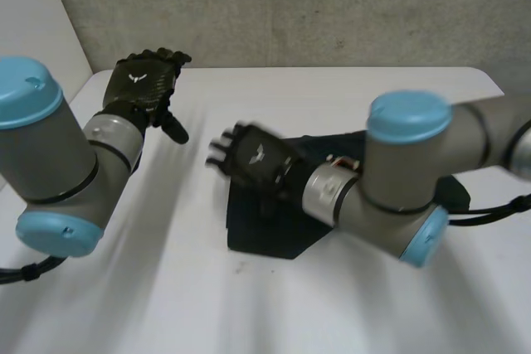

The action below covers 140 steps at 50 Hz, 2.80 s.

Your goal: Fold the shorts.

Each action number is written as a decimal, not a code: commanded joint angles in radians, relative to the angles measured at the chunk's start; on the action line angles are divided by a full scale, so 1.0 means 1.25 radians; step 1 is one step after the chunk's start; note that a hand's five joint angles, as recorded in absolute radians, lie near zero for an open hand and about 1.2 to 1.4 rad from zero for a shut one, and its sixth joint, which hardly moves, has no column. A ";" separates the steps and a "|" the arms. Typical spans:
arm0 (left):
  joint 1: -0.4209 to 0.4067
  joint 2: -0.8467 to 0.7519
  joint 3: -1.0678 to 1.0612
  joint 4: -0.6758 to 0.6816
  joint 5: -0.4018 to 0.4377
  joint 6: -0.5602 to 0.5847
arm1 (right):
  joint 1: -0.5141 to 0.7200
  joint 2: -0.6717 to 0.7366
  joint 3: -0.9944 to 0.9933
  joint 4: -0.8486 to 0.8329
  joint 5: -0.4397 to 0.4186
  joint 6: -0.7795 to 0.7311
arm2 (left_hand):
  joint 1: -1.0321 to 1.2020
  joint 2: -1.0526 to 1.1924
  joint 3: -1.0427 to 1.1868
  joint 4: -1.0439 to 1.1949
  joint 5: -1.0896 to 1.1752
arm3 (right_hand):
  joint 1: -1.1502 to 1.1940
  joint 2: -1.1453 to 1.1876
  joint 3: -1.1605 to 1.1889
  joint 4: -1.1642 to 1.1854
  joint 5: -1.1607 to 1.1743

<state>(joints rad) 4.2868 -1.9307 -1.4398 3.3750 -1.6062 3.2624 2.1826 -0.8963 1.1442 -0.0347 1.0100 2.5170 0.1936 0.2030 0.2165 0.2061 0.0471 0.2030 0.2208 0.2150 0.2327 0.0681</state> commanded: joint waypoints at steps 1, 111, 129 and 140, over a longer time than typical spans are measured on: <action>-0.034 -0.062 0.080 -0.008 -0.002 0.002 | -0.104 -0.108 0.006 -0.019 0.181 0.324 | 0.007 -0.001 -0.012 -0.003 -0.016 | -0.023 -0.037 -0.032 -0.047 -0.054; -0.164 -0.184 0.236 -0.014 0.007 -0.040 | -0.151 -0.151 0.069 -0.031 0.220 0.317 | 0.007 -0.001 -0.012 -0.003 -0.016 | -0.023 -0.037 -0.032 -0.047 -0.054; -0.184 -0.424 0.456 -0.209 0.000 -0.035 | -0.174 0.041 -0.081 0.098 0.184 0.414 | 0.007 -0.001 -0.012 -0.003 -0.016 | -0.023 -0.037 -0.032 -0.047 -0.054; -0.181 -0.462 0.446 -0.314 -0.093 0.046 | -0.173 0.150 -0.135 0.155 0.185 0.394 | 0.009 0.001 -0.009 -0.001 -0.014 | -0.023 -0.037 -0.032 -0.047 -0.054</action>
<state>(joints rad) 4.0581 -2.4901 -0.8675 3.0518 -1.6295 3.2359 1.9676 -0.7925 1.0164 0.1129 1.2376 3.0307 0.1936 0.2030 0.2164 0.2061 0.0458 0.1889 0.2092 0.2139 0.2351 0.0638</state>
